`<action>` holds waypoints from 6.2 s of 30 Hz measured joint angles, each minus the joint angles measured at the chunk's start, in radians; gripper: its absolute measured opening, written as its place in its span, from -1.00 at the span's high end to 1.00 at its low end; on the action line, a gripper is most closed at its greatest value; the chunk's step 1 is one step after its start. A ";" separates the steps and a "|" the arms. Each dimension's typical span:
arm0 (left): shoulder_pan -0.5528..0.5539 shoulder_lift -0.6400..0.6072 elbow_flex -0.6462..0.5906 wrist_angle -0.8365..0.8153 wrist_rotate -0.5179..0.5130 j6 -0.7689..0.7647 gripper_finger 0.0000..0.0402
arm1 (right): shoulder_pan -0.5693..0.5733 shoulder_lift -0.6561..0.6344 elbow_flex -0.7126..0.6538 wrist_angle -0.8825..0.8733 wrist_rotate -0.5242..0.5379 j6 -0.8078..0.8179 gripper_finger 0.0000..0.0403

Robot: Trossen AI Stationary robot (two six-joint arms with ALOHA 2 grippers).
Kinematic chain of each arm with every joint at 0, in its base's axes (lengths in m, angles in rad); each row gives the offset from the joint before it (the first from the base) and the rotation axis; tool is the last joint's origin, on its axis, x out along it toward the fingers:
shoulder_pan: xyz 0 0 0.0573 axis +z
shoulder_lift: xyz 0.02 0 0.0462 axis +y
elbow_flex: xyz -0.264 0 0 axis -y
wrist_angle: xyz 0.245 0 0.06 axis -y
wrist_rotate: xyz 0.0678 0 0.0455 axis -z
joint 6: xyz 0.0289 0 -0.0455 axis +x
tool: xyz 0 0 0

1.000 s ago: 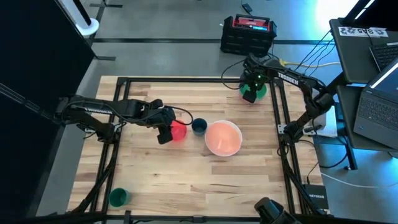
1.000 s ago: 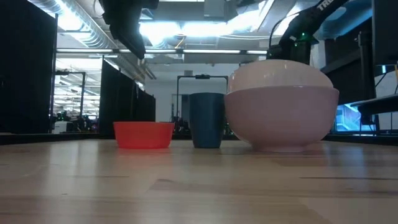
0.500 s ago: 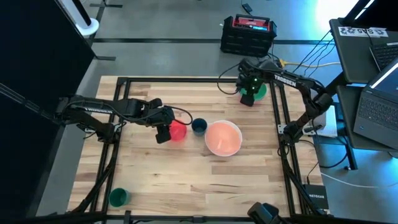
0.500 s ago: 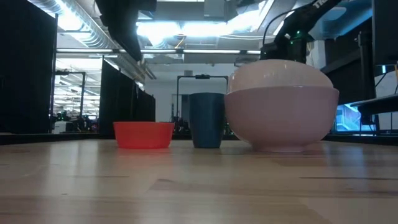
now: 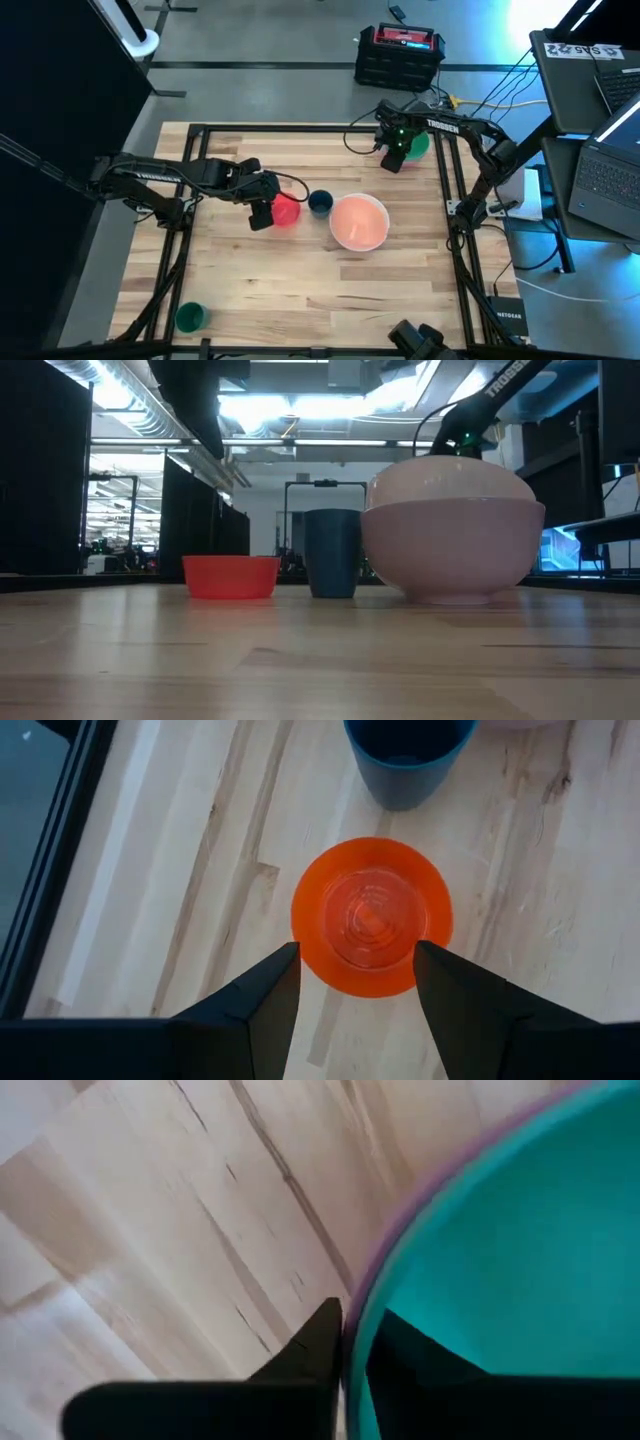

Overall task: Nest bowls inside each other
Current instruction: Stack the bowls on top of the light orange bowl, then stack the orange bowl on top of the green bowl

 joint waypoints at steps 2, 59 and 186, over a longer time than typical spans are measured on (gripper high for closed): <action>0.000 0.000 0.000 0.000 0.000 0.001 0.11 | 0.038 -0.036 0.008 -0.040 -0.006 0.006 0.89; 0.000 0.000 0.000 -0.057 0.000 -0.097 0.11 | 0.977 -0.009 0.374 -0.239 0.021 0.420 1.00; -0.003 0.779 0.707 0.198 0.339 0.861 0.71 | 0.966 -0.713 0.028 -0.222 0.338 0.997 -0.24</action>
